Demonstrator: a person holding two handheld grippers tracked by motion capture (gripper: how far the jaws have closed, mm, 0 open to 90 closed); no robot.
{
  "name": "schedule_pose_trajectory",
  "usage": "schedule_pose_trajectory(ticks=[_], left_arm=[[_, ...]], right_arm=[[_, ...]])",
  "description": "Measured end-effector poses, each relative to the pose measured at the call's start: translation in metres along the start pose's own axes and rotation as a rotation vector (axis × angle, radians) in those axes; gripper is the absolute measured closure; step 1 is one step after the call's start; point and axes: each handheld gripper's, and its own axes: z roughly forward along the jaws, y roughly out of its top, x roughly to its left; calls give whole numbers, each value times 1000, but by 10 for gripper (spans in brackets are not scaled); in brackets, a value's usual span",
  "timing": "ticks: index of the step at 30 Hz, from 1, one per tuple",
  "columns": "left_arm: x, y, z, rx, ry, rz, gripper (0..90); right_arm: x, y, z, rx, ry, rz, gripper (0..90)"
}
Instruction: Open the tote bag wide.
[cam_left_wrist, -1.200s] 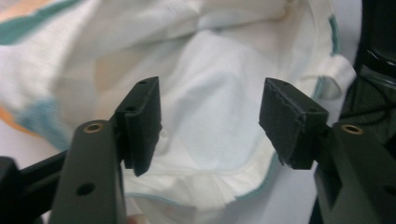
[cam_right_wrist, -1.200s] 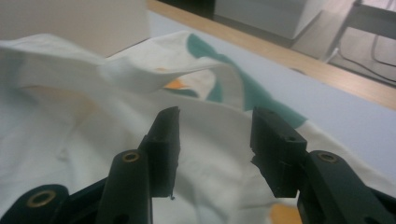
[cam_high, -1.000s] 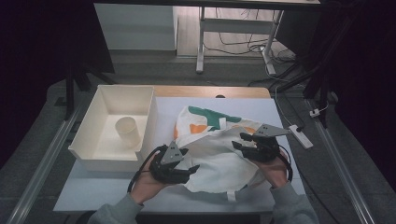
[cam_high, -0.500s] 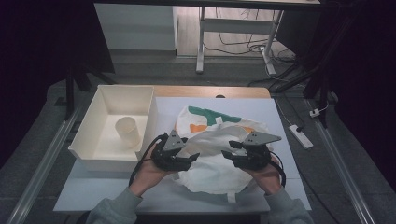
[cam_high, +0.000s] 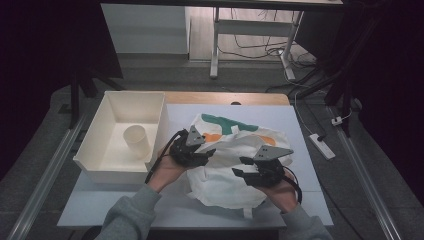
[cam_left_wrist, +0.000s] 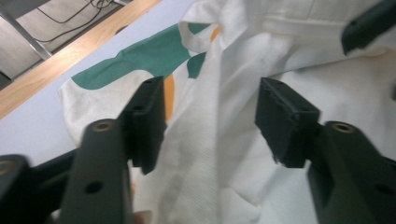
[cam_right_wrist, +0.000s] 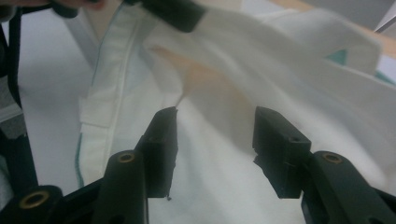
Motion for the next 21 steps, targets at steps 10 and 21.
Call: schedule_pose_trajectory(ticks=[10,21], left_arm=[[10,-7,9,9,-41,-11,693],[16,-13,12,3,-51,-46,842]], right_arm=[[14,0,54,128,67,-21,472],[19,-12,97,246,9,-74,549]])
